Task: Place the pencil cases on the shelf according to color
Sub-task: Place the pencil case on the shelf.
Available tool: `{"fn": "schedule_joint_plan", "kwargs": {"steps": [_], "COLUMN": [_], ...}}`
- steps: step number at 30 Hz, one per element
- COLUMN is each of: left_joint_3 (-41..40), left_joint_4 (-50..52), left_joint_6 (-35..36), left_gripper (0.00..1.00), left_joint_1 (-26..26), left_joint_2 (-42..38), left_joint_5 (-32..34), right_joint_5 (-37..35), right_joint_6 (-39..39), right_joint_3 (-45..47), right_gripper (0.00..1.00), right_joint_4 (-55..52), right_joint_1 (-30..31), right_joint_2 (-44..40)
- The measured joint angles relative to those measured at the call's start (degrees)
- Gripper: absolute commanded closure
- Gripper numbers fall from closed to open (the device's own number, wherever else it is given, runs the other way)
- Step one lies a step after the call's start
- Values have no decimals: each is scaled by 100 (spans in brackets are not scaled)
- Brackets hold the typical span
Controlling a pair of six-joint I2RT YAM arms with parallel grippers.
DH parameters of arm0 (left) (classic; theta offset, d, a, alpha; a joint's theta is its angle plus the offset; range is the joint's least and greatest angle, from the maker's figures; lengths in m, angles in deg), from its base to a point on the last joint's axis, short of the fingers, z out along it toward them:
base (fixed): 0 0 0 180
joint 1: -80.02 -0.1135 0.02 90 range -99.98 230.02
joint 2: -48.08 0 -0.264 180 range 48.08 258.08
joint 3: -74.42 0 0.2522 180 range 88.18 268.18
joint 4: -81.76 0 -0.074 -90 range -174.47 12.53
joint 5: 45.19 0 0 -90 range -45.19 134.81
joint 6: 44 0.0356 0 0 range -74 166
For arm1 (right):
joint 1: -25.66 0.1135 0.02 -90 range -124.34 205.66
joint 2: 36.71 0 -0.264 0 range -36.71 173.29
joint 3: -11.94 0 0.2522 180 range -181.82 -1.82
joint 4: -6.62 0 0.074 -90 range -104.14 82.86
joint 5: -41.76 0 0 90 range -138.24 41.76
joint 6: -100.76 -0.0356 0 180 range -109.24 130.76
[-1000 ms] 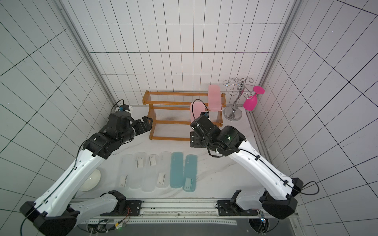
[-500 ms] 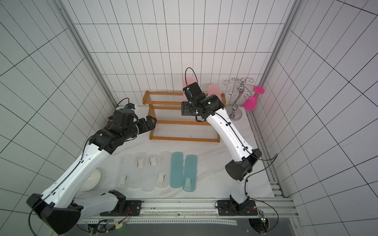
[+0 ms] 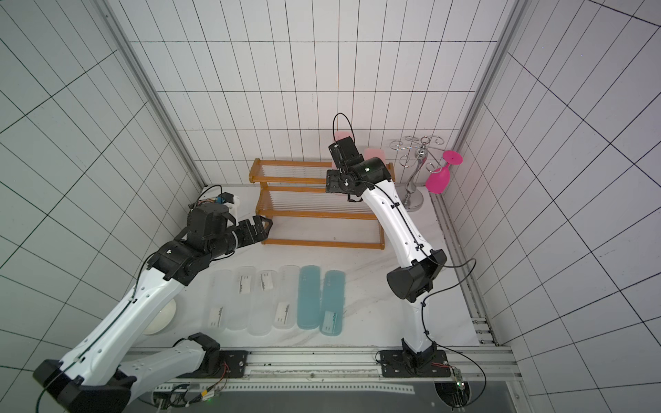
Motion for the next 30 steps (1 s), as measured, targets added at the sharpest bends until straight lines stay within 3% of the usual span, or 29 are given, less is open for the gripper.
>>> {"fn": "schedule_joint_plan", "kwargs": {"steps": [30], "left_joint_3": [2], "left_joint_4": [122], "left_joint_6": [-37], "left_gripper": [2], "left_joint_1": [0], "left_joint_2": [-627], "left_joint_5": [-273], "right_joint_5": [640], "right_joint_6": [-17], "right_joint_3": [-20], "right_gripper": [4], "right_joint_4": [199], "right_joint_1": [-83], "right_joint_2": [-122]}}
